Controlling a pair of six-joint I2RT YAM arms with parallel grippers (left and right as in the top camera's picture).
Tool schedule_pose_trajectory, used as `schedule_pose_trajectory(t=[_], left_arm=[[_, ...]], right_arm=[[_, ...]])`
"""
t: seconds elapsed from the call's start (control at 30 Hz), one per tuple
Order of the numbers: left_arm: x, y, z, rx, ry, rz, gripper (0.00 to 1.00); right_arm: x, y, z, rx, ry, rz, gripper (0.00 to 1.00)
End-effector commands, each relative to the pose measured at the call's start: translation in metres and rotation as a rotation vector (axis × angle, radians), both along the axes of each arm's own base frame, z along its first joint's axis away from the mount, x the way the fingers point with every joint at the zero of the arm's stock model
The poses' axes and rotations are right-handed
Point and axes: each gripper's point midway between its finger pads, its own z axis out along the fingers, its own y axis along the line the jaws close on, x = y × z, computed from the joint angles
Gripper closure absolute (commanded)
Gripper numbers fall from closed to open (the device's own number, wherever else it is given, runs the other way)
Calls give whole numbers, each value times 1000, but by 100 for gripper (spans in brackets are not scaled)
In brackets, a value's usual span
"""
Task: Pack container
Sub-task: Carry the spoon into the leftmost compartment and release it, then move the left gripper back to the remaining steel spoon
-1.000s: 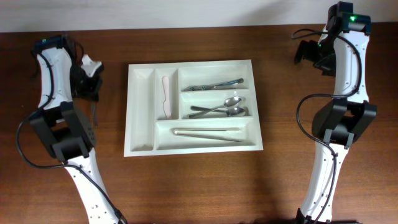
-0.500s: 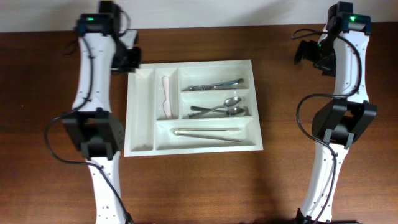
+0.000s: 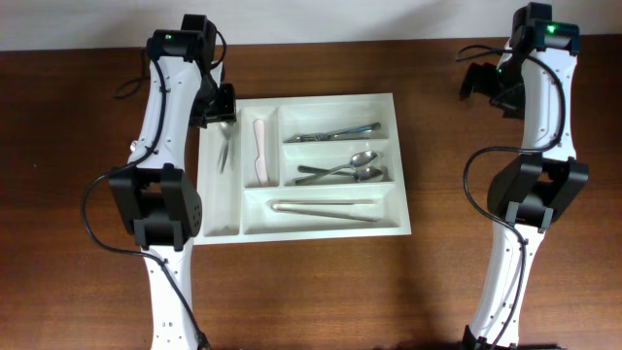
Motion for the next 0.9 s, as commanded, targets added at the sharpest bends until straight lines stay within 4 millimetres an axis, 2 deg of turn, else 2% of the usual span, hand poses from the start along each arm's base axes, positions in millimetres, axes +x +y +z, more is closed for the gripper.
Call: schedule_pose_trajectory(t=[0.0, 0.17, 0.37, 0.47, 0.63, 0.87], left_arm=[[2, 13, 7, 31, -21, 31, 40], [4, 62, 7, 70, -24, 122, 39], [3, 149, 8, 73, -57, 297, 43], [1, 179, 9, 77, -76, 355, 44], [10, 203, 10, 91, -131, 356, 48], [40, 207, 9, 123, -236, 277, 49]], right_arm=[[3, 0, 3, -2, -14, -11, 1], [3, 0, 3, -2, -14, -11, 1], [3, 0, 3, -2, -14, -11, 1], [3, 0, 3, -2, -14, -11, 1], [3, 0, 3, -2, -14, -11, 1], [3, 0, 3, -2, -14, -11, 1]])
